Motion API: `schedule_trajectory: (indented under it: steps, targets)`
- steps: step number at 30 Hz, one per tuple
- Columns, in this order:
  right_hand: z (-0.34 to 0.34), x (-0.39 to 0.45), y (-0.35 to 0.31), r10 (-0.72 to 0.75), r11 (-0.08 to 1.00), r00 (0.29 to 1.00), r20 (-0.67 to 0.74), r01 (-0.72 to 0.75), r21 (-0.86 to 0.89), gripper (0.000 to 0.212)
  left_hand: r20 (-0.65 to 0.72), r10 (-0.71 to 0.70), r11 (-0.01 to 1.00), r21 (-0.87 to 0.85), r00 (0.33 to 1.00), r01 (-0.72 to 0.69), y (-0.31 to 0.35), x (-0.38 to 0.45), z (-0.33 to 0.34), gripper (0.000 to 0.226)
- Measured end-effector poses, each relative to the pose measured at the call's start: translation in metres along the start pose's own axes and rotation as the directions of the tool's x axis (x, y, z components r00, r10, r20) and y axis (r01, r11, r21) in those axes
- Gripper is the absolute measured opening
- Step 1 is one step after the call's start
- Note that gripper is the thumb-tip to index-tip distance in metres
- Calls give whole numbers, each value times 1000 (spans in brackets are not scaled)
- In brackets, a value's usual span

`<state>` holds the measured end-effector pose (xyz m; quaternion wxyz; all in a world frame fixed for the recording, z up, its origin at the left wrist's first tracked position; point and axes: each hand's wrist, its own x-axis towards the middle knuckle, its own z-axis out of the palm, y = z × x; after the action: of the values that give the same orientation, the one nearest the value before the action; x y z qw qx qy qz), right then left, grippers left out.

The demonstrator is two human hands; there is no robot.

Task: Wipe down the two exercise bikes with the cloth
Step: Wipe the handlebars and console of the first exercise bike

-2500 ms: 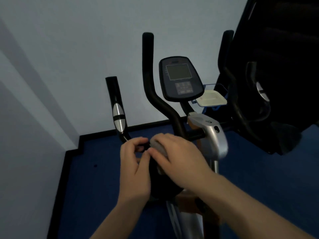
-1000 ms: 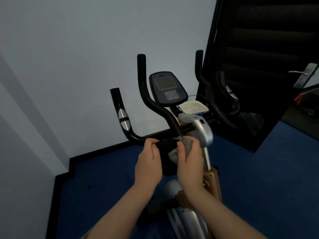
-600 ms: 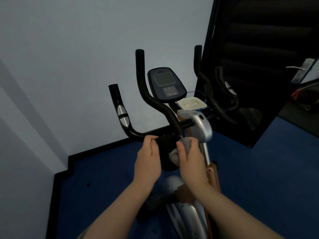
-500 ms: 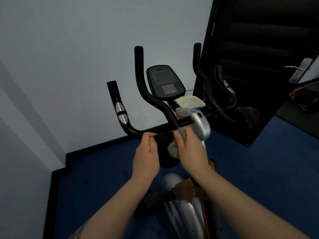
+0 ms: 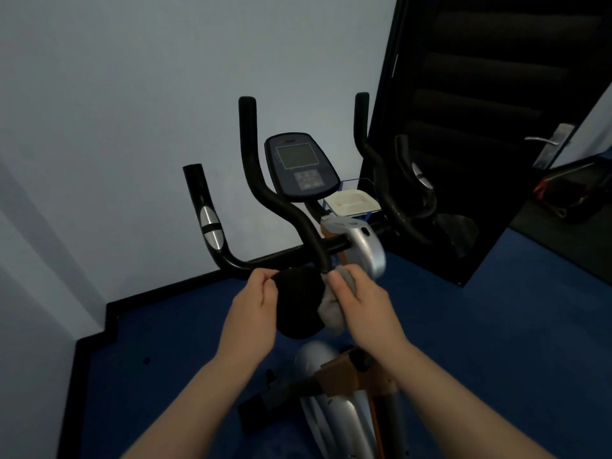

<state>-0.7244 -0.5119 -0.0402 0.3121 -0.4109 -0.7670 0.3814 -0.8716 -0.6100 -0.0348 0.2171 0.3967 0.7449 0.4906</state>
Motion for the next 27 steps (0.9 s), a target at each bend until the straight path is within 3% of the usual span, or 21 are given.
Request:
schedule_trajectory:
  steps: [4, 7, 9, 13, 15, 17, 21, 24, 27]
  targets:
    - [-24, 1, 13, 140, 976, 943, -301, -81, 201, 22, 57, -21, 984, 177, 998, 11, 9, 9, -13, 23]
    - [-43, 19, 19, 166, 966, 864, -475, -46, 253, 23, -40, 20, 973, 229, 999, -10, 23, 20, -13, 21]
    - [-49, 37, 19, 116, 968, 847, -519, 20, 250, 23, -135, 80, 980, 194, 988, -53, 35, 30, -5, 17]
    - [-34, 66, 35, 40, 990, 961, -275, -2, 140, 48, -175, 179, 975, 167, 968, -150, 54, 65, 16, 18]
    - [-19, 64, 48, -26, 1000, 983, -179, 27, 2, 61, -193, 231, 960, 207, 954, -190, 59, 84, 25, 21]
    - [-13, 66, 58, -112, 990, 979, -168, 95, -106, 65, -222, 257, 952, 223, 940, -208, 60, 100, 33, 23]
    - [-26, 117, 57, -186, 951, 979, -79, 159, -264, 43, -207, 306, 906, 363, 929, -217, 49, 115, 50, 30]
    - [-32, 157, 41, -193, 903, 975, 113, 222, -367, 28, -170, 296, 873, 448, 940, -193, 43, 115, 56, 37]
    - [-43, 164, 37, -275, 807, 896, 348, 412, -423, 35, -170, 263, 867, 473, 950, -155, 39, 115, 55, 48]
